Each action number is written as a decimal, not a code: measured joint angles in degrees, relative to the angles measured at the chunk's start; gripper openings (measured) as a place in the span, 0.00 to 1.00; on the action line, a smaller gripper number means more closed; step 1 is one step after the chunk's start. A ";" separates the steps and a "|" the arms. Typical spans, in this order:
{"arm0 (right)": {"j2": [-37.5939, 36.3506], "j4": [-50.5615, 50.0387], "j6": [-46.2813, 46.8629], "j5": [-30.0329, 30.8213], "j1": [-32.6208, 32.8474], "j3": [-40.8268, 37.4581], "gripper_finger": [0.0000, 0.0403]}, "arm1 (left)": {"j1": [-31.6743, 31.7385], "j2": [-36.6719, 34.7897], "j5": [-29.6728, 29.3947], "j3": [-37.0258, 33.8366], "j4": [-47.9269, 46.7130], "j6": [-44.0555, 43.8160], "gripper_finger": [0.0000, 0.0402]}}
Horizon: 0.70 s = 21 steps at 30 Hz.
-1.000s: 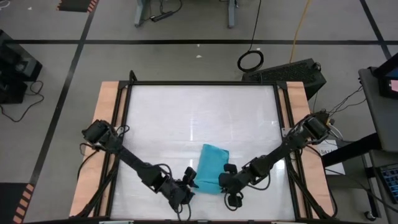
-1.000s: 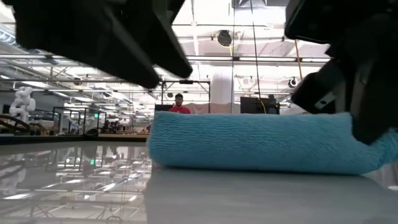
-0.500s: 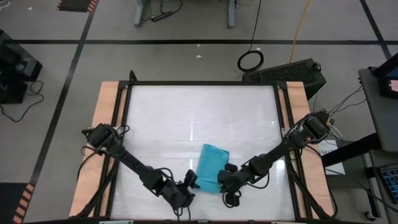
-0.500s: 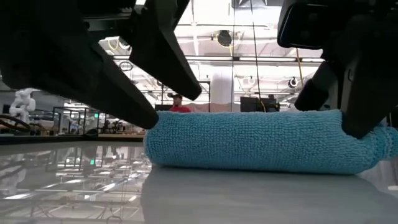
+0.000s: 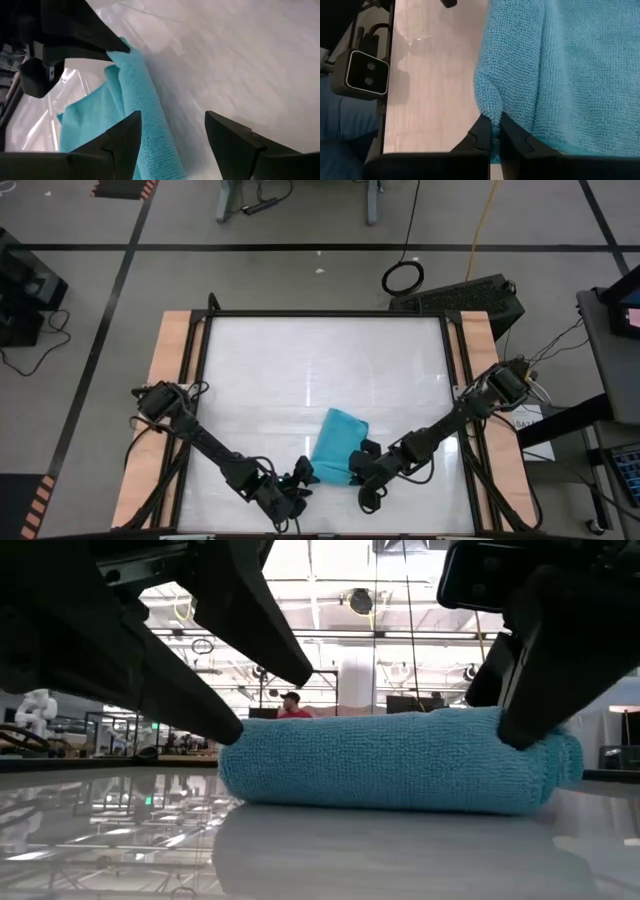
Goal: Roll towel into tight, uniform cylinder
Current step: Roll the blue microfiber towel
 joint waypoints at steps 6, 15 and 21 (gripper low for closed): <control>-0.01 1.25 0.50 0.01 0.03 0.02 0.01 | 0.37 0.36 -2.05 -1.60 -0.19 0.04 0.56; -0.01 2.03 4.36 0.38 0.04 0.02 0.01 | 2.37 0.34 -2.49 -3.92 -0.62 1.25 0.56; -0.01 2.12 5.86 0.28 0.02 0.02 0.01 | 4.78 0.21 1.47 -5.48 1.80 1.36 0.56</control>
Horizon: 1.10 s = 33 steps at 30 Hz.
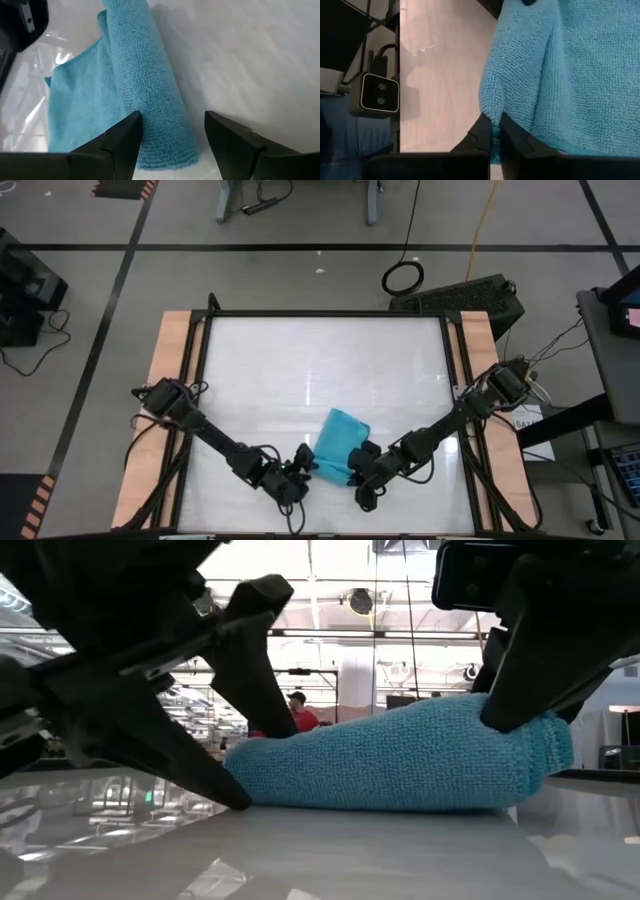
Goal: Roll towel into tight, uniform cylinder
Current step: Roll the blue microfiber towel
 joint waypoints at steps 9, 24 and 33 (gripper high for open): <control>0.00 0.01 0.42 -0.85 0.02 0.00 0.08 | 4.37 -0.07 9.34 0.00 1.30 -0.17 0.46; -0.08 -0.01 -5.30 -8.04 0.48 0.02 0.34 | 8.66 -0.07 25.97 0.00 1.26 3.11 0.03; -3.13 -2.52 -11.06 -7.97 5.27 0.07 0.46 | 11.71 0.00 42.47 0.00 1.19 -6.34 0.03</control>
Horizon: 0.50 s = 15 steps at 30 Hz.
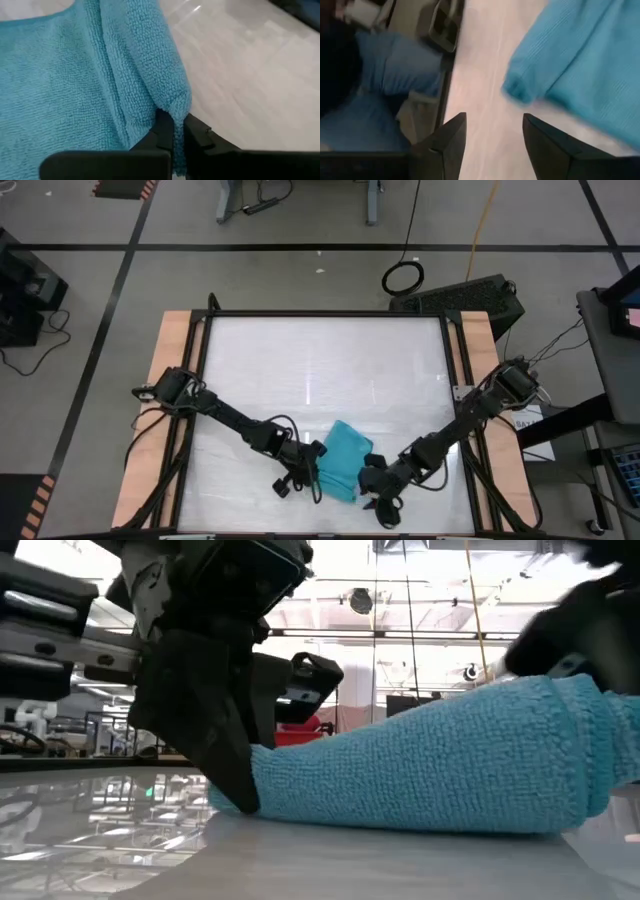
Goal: Roll towel into tight, uniform cylinder
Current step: Roll the blue microfiber towel
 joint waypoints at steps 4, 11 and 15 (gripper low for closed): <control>-0.43 -2.61 -3.07 3.80 3.84 0.00 0.46 | 0.96 0.04 2.99 0.00 0.05 -2.63 0.03; -0.21 -1.19 -12.05 19.96 9.89 0.00 0.46 | 2.82 0.22 8.65 -0.13 2.53 -6.56 0.03; -0.17 0.83 -16.96 28.78 12.00 0.00 0.46 | 3.43 0.24 10.04 0.42 2.97 -8.47 0.03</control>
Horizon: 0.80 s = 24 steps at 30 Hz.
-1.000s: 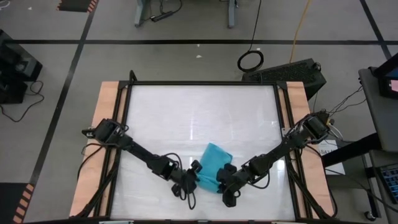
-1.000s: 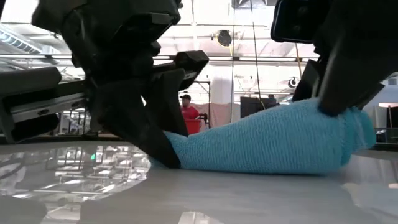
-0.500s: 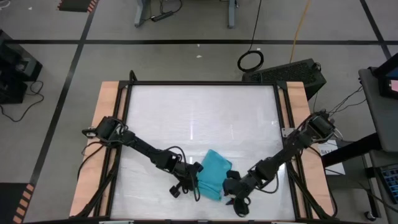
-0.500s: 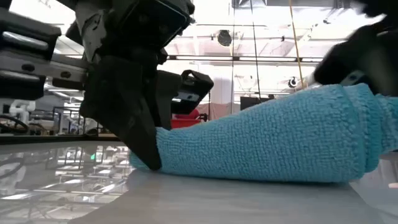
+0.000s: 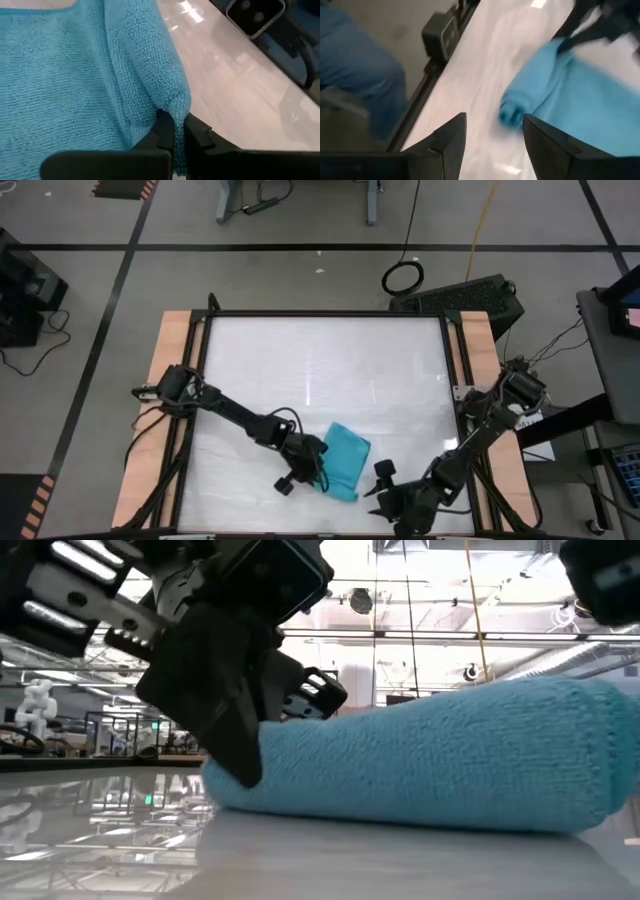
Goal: Roll towel into tight, uniform cylinder
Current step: Roll the blue microfiber towel
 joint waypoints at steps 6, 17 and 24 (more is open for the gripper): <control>2.70 7.59 -8.86 5.69 0.37 0.00 0.46 | 0.92 0.00 0.32 0.70 1.61 -2.48 0.03; 9.16 11.28 -13.96 12.19 0.39 2.00 0.46 | 2.68 1.40 3.11 0.94 3.97 -6.69 0.03; 14.70 6.77 -12.41 18.80 0.33 5.94 0.46 | 2.76 3.36 4.68 0.91 6.50 -8.16 0.03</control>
